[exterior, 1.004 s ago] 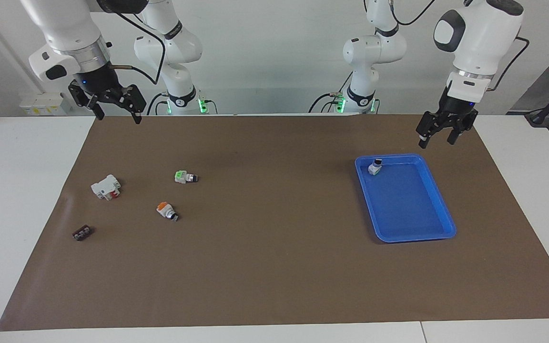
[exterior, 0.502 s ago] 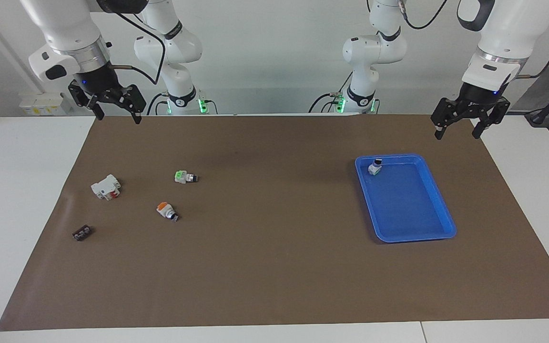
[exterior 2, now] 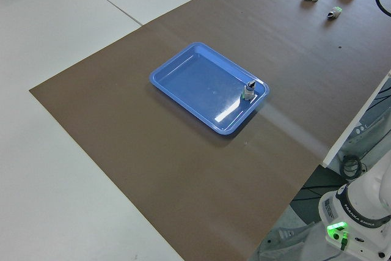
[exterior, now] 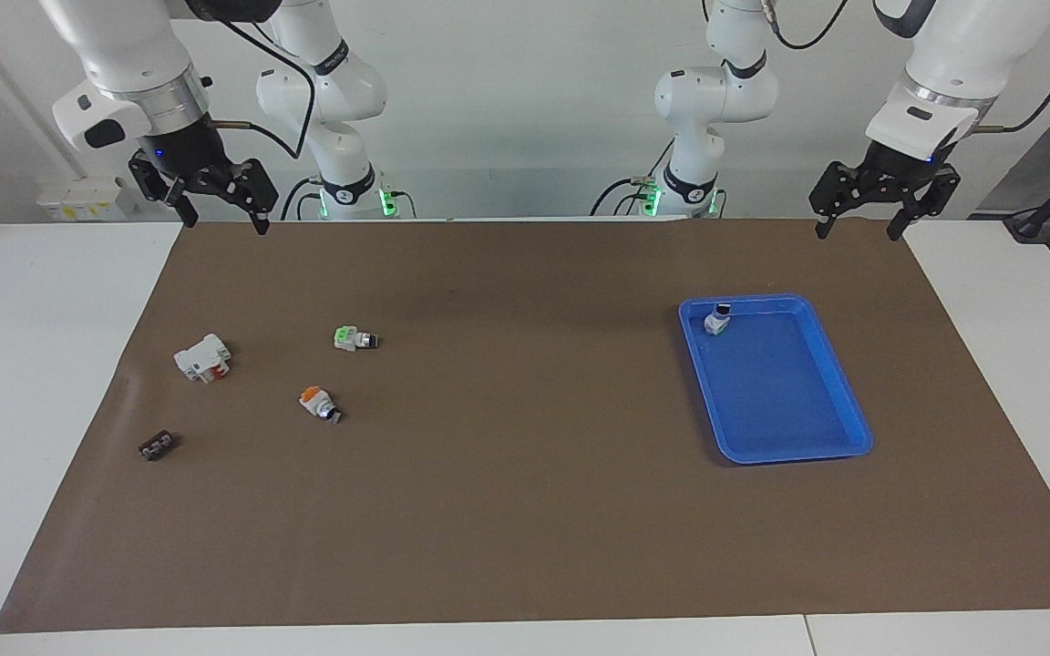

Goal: Turn and place switch with both arms

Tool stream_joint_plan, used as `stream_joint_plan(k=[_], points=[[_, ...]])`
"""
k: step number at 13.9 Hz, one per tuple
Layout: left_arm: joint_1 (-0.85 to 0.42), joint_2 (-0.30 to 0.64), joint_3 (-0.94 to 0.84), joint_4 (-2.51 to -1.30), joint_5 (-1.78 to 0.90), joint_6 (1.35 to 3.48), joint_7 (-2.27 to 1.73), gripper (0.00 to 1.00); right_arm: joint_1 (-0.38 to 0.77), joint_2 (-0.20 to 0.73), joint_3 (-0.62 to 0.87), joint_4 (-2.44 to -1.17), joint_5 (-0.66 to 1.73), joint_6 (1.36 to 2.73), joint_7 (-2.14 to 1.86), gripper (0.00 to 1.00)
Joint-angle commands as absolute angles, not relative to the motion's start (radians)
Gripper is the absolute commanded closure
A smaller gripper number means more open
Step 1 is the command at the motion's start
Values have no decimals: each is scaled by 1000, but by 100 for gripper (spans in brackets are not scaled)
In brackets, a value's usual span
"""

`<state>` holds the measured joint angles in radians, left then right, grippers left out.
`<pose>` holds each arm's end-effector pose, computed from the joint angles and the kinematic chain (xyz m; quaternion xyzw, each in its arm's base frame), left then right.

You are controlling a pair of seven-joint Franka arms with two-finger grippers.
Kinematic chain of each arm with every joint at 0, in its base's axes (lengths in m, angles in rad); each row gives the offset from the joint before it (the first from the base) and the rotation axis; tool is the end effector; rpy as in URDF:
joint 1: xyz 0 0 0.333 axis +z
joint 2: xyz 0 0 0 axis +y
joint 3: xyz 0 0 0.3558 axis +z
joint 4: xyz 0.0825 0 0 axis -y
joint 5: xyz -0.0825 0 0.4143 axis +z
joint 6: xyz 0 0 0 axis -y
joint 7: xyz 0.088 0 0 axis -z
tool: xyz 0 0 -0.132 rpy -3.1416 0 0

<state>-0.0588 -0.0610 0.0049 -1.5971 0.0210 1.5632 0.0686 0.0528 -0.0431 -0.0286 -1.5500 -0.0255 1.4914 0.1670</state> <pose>0.5627 -0.0275 0.6605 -0.9980 0.0610 -0.0135 0.0104 0.5612 0.0097 0.6675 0.9973 -0.0722 -0.0066 0.0128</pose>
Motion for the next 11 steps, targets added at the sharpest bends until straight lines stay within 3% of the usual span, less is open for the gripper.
stream_joint_plan(k=[1, 11], points=[[-55, -100, 11, -1649, 31, 1559, 75, 0, 72, -67, -58, -1577, -11, 1491, 146, 0], [-20, -110, 2, -1669, 26, 1568, 15, 0, 69, -67, -58, -1578, -12, 1491, 144, 0]])
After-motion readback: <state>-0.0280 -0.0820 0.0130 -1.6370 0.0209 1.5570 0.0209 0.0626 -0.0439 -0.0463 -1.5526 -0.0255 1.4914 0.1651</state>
